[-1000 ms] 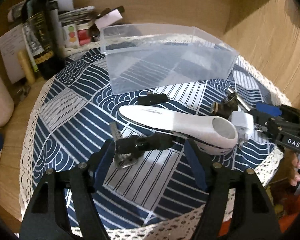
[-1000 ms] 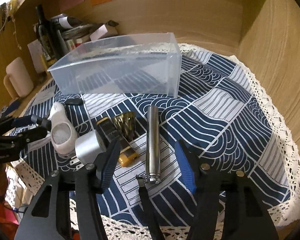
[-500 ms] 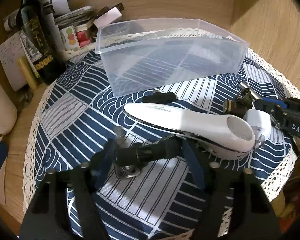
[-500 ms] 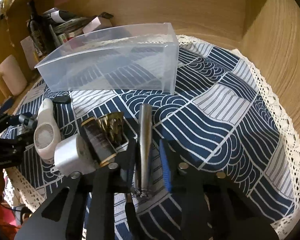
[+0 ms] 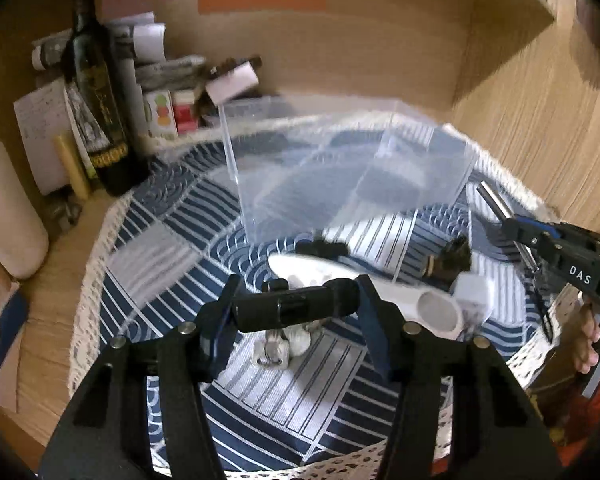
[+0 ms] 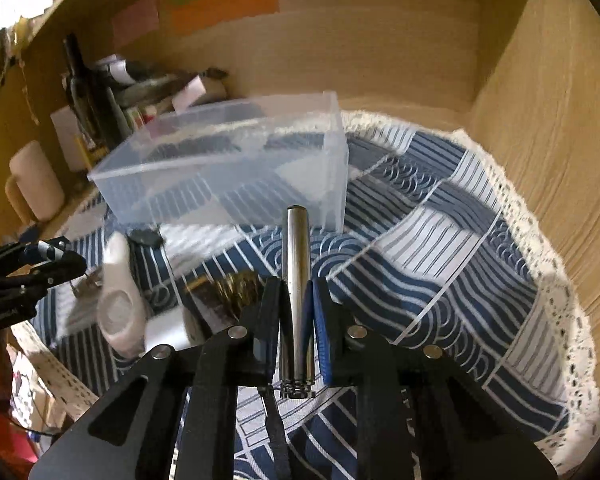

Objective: Organize rigid objects
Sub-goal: 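Grasp the silver metal cylinder with the right tool while the left tool moves toward the keys, then carry the silver cylinder into the clear box and open the right tool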

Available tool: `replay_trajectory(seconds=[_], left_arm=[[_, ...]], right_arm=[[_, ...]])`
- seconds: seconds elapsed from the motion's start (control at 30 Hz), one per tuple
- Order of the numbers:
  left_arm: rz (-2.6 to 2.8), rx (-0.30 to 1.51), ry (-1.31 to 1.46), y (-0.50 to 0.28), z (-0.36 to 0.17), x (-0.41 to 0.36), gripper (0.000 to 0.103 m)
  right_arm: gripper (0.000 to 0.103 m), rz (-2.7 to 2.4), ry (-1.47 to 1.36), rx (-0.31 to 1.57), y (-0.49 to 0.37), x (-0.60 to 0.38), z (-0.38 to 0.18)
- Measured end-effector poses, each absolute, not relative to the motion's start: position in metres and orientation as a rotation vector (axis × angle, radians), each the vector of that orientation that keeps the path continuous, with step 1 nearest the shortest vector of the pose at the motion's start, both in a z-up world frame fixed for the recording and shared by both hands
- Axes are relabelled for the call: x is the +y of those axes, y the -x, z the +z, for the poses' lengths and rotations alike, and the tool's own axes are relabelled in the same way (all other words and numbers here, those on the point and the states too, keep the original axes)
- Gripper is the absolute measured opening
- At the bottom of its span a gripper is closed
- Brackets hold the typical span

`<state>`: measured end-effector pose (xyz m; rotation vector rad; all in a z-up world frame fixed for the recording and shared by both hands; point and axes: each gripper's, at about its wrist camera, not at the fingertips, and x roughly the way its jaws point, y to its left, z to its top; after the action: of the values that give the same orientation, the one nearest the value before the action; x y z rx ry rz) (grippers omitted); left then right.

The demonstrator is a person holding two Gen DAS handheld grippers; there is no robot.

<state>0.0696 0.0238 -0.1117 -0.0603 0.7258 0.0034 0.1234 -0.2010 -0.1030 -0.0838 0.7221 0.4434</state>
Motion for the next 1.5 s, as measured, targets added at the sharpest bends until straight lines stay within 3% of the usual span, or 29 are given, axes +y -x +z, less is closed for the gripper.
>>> replay_trajectory(seconds=[0.4,0.8,1.0,1.27,1.5], left_arm=[[-0.032,0.588,0.098,-0.094,-0.045,0.032,0.055],[-0.044,0.644,0.149,-0.158,-0.029,0.052,0.055],[-0.069,0.729,0.137,-0.192,-0.051,0.048,0.055],[-0.093,0.865,0.102,-0.228,-0.095,0.036,0.055],[-0.093,0.875,0.061,-0.234,-0.106,0.028,0.057]], right_arm=[[0.014,0.461,0.094,0.503,-0.139,-0.192,-0.024],[0.014,0.506,0.120,0.405,-0.189,-0.159,0.028],[0.014,0.526,0.140,0.465,-0.215,-0.140,0.012],[0.014,0.532,0.202,0.674,-0.251,-0.122,-0.051],[0.014,0.544,0.268,0.807,-0.266,-0.110,-0.090]])
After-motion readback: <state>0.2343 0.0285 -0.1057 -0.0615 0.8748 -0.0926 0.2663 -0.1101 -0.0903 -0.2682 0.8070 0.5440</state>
